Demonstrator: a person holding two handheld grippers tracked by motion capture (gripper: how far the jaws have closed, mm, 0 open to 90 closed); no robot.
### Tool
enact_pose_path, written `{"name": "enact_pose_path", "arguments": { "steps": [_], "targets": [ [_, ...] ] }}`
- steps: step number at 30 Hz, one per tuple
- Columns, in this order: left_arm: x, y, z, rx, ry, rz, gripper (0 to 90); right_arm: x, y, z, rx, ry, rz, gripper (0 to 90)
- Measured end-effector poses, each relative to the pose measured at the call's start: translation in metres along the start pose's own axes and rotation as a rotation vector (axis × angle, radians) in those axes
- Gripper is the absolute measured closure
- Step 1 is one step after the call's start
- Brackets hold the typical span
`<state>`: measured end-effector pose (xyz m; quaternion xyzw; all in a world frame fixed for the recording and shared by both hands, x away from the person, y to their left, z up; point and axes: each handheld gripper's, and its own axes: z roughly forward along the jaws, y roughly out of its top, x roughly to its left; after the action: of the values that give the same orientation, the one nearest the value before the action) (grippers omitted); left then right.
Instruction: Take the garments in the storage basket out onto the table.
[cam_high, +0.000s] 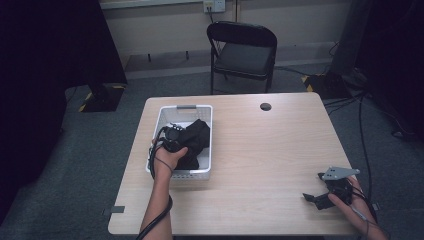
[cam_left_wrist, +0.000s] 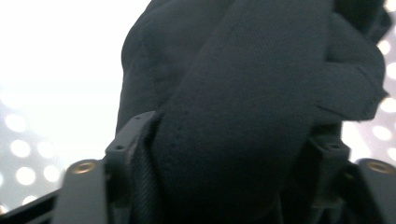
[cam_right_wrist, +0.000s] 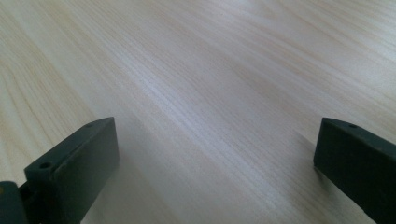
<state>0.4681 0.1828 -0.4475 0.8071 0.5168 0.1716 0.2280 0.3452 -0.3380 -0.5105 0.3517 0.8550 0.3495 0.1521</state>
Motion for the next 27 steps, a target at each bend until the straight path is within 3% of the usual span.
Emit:
{"name": "enact_pose_path", "arguments": {
  "steps": [5, 11, 27],
  "targets": [
    [0.001, 0.002, -0.003, -0.001, 0.058, -0.016, 53.2, 0.000, 0.000, 0.000, 0.000, 0.000, 0.000, 0.0],
    [0.001, 0.003, -0.015, -0.054, 0.115, -0.018, 60.6, 0.000, 0.000, 0.000, -0.001, 0.001, 0.000, 0.0],
    [0.007, 0.018, -0.064, -0.131, 0.125, -0.062, 63.7, 0.000, 0.000, 0.000, -0.001, 0.001, 0.000, 0.0]
  ]
}}
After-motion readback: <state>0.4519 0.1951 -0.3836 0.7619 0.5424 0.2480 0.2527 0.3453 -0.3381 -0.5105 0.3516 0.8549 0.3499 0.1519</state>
